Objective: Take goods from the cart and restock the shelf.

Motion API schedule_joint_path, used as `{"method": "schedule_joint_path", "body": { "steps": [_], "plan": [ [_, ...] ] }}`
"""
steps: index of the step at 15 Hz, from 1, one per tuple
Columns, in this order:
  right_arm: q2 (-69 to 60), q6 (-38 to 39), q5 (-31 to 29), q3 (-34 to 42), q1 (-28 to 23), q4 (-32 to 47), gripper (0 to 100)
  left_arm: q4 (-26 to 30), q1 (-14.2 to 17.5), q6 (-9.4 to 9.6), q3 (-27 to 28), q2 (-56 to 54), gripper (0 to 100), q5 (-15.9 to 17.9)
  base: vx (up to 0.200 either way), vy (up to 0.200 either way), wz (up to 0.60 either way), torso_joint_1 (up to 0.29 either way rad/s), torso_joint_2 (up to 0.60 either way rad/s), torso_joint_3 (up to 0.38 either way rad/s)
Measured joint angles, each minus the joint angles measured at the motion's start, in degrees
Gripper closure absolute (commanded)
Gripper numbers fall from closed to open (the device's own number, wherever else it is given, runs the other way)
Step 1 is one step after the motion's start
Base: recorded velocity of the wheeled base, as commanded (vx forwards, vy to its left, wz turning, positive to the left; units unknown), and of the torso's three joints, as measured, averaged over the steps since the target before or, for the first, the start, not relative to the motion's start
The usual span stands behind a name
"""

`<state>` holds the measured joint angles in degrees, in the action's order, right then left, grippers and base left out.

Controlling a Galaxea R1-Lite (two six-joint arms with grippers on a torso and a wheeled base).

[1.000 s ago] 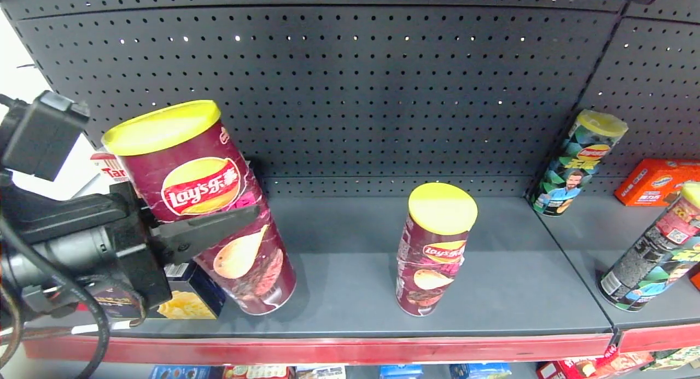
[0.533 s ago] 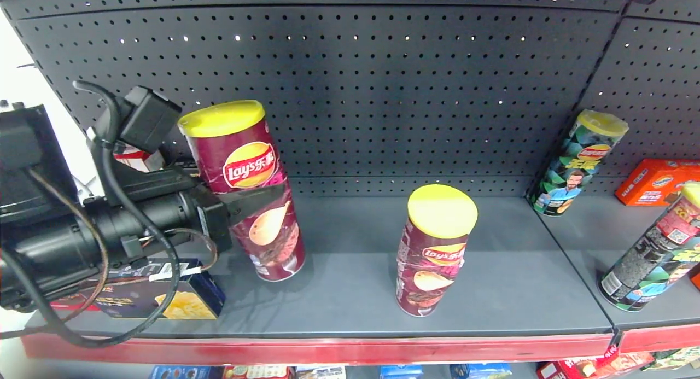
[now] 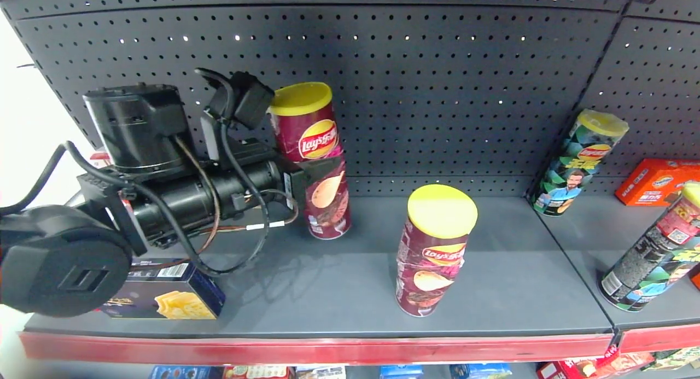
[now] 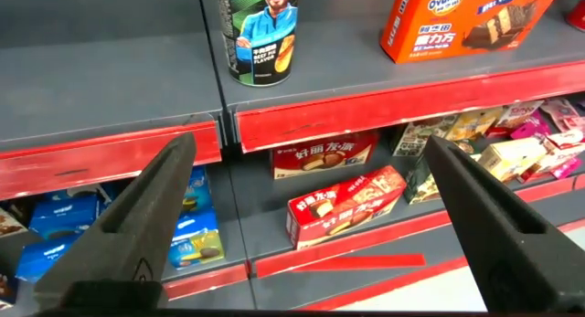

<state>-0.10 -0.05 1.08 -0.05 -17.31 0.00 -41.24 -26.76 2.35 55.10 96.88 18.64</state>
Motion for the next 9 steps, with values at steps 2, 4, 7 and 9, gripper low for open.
{"method": "schedule_joint_path", "body": {
  "steps": [2,4,7,9],
  "plan": [
    [0.0,0.0,0.0,0.0,0.0,0.0,0,3.7,-1.0,1.12,4.5,2.7,100,1.7,0.0,0.0,0.0,0.0,0.0,0.0],
    [0.0,0.0,0.0,0.0,0.0,0.0,0,9.9,-1.0,3.12,9.3,4.8,100,6.8,0.0,0.0,0.0,0.0,0.0,0.0],
    [0.0,0.0,0.0,0.0,0.0,0.0,0,17.2,0.9,5.74,16.6,7.8,100,12.8,0.0,0.0,0.0,0.0,0.0,0.0],
    [0.0,0.0,0.0,0.0,0.0,0.0,0,18.5,1.9,7.8,20.5,10.5,100,13.7,0.0,0.0,0.0,0.0,0.0,0.0]
  ]
}}
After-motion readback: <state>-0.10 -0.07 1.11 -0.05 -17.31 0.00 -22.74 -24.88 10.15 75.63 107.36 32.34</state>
